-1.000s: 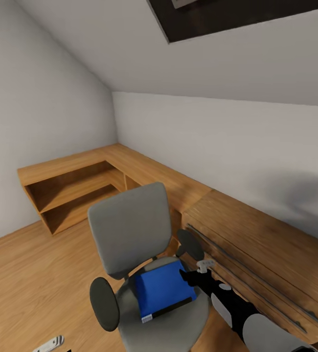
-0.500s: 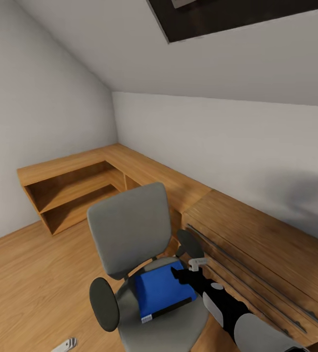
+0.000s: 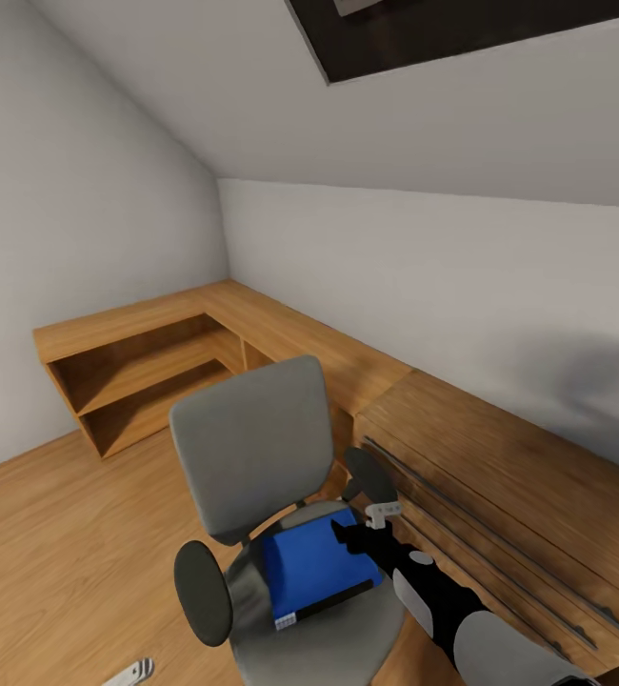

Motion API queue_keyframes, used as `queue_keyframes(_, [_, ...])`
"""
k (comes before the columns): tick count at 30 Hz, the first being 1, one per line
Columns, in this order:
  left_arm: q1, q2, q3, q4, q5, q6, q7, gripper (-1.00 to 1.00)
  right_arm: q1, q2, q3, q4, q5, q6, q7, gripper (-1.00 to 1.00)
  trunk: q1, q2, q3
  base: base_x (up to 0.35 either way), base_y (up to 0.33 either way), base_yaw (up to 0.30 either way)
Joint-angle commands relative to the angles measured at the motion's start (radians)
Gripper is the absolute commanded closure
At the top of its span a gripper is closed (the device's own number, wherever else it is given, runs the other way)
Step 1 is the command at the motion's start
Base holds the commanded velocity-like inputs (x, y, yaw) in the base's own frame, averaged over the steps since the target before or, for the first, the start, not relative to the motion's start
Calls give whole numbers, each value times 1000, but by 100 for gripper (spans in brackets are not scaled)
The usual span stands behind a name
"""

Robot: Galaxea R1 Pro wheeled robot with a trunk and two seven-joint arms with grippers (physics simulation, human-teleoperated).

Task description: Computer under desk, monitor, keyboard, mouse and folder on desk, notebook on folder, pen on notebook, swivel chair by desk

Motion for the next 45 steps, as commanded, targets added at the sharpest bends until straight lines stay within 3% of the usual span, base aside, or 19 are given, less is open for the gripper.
queue_keyframes(1, [0,1,-4,-2,10,3,4,-100,-1,-1,7,2,-11,-5,1,-100,0,-1,-1,0,0,0])
queue_keyframes(4, [0,1,-2,-2,10,3,5,-100,-1,-1,7,2,-10,-5,0,-100,0,-1,-1,0,0,0])
queue_keyframes(18, [0,4,1,-1,11,4,7,-100,-1,-1,-1,2,-11,-5,0,-100,54,-99,-45,0,0,0])
queue_keyframes(19, [0,4,1,-1,12,5,9,-100,-1,-2,-53,1,-11,-4,1,-100,58,-106,-48,0,0,0])
queue_keyframes(23, [0,4,2,0,12,5,10,-100,-1,-2,-67,1,-11,-2,2,-100,73,-134,-61,0,0,0])
queue_keyframes(35, [0,5,2,0,12,5,11,-100,-1,-3,-62,-16,-3,-5,6,-100,119,-218,-98,0,0,0])
queue_keyframes(38, [0,7,14,0,12,5,11,-100,-1,-3,-61,-16,-3,-5,9,-100,130,-239,-108,0,0,0])
queue_keyframes(45, [0,11,100,0,11,5,5,-100,-1,-4,-61,-16,-2,-6,12,-100,157,-288,-129,0,0,0])
